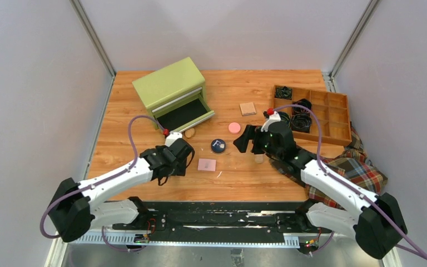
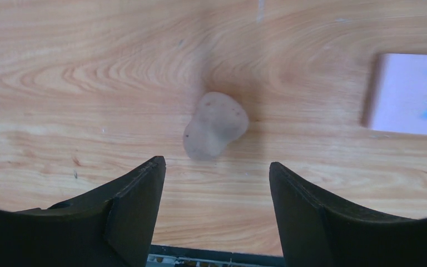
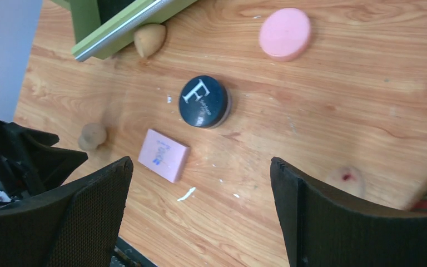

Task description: Organize the makeup

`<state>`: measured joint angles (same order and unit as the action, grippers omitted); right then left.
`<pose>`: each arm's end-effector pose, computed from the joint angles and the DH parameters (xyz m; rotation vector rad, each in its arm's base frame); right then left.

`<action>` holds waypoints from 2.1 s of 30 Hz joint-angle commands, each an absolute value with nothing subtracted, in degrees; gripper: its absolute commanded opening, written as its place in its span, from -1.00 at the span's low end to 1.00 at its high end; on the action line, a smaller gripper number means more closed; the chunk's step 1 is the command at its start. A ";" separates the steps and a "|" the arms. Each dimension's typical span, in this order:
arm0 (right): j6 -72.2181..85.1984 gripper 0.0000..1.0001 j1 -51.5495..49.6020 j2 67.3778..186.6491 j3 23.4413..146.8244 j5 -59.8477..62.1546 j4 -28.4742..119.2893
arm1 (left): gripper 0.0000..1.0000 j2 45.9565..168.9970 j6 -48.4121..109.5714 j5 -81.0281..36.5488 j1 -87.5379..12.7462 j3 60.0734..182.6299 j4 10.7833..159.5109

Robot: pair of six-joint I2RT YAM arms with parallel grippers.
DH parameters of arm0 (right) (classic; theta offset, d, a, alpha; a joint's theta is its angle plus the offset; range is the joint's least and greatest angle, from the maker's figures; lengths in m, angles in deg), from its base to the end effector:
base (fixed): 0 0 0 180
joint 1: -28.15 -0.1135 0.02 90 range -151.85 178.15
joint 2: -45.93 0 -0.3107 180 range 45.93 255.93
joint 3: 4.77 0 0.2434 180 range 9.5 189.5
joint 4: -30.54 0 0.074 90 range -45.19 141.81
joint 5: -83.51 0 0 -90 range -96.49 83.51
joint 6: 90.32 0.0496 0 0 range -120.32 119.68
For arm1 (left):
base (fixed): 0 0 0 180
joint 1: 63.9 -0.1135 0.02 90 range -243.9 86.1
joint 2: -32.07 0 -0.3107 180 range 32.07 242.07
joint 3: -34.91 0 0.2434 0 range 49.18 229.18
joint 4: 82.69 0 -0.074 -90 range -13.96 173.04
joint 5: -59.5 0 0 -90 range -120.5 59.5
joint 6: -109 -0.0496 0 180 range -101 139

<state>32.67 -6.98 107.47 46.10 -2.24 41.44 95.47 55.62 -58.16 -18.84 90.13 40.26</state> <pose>0.1827 0.1330 0.2962 -0.0898 2.0434 0.8416 0.1372 -0.1049 0.2496 0.0493 2.5079 0.1068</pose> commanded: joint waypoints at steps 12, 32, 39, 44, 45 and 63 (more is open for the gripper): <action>30.81 0.81 -5.82 104.64 42.37 -4.91 45.51 | -0.44 110.92 61.89 -67.89 -18.37 85.85 55.62; 31.64 0.78 -5.73 93.55 40.10 -8.57 48.84 | -0.56 122.45 33.25 -74.45 -31.80 115.15 59.73; 31.24 0.77 -5.77 92.85 38.26 -9.46 49.05 | 0.30 132.27 30.95 -79.15 -33.12 124.62 56.64; 30.09 0.74 -5.70 91.05 36.89 -11.56 50.09 | 0.66 129.00 30.85 -75.86 -32.85 125.09 54.83; 29.95 0.74 -5.61 91.02 36.58 -12.41 50.44 | 0.66 127.69 31.01 -75.06 -32.54 124.76 54.53; 29.11 0.71 -5.16 110.07 47.49 -25.38 61.10 | 0.75 115.75 43.95 -48.10 -20.56 111.21 56.33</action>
<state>32.30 -6.11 105.83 41.66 -21.78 55.71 114.31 40.74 -52.08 -21.68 113.02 55.97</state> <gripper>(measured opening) 0.856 0.859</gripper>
